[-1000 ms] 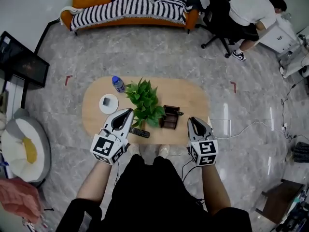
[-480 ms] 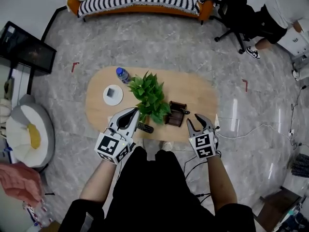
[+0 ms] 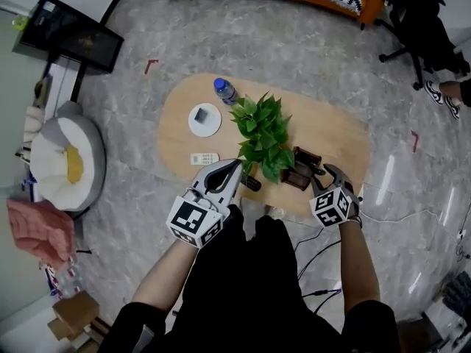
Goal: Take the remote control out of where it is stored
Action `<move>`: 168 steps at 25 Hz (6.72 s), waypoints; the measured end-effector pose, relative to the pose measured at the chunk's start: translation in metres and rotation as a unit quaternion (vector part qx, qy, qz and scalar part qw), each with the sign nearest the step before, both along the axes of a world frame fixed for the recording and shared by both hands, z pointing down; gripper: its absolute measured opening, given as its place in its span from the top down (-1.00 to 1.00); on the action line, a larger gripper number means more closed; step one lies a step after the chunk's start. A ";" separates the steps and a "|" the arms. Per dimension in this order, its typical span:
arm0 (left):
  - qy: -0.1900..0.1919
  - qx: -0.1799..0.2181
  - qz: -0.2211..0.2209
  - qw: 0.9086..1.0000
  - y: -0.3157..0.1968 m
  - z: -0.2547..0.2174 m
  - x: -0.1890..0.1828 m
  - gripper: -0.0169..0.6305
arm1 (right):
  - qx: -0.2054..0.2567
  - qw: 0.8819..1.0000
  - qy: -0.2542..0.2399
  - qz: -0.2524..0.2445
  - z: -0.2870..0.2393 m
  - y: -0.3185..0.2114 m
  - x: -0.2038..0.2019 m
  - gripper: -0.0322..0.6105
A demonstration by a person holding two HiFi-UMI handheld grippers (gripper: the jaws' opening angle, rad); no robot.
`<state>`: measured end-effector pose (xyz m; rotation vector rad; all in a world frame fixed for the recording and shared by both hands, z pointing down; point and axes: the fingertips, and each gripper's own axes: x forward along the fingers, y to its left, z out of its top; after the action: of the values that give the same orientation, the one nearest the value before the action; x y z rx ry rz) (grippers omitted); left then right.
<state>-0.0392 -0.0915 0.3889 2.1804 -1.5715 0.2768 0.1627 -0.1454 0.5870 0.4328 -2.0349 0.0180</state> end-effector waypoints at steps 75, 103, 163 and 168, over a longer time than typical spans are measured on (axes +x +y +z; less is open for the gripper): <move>-0.005 -0.110 0.141 0.984 0.053 0.078 0.066 0.92 | 0.051 0.986 0.081 0.139 0.025 0.046 0.102 0.61; -0.025 -0.194 0.145 0.970 0.036 0.153 0.094 0.92 | 0.052 0.949 0.033 0.308 0.151 0.016 0.124 0.61; -0.031 -0.156 0.170 0.972 0.036 0.133 0.052 0.92 | -0.001 0.938 -0.010 0.347 0.121 0.053 0.101 0.49; -0.055 -0.101 0.168 0.979 0.021 0.097 0.034 0.92 | 0.050 0.924 -0.061 0.375 0.046 0.042 0.089 0.74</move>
<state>-0.0055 -0.0707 0.4862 2.2894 -1.1606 0.6411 0.2513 -0.1036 0.6330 1.2799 -1.8751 0.4188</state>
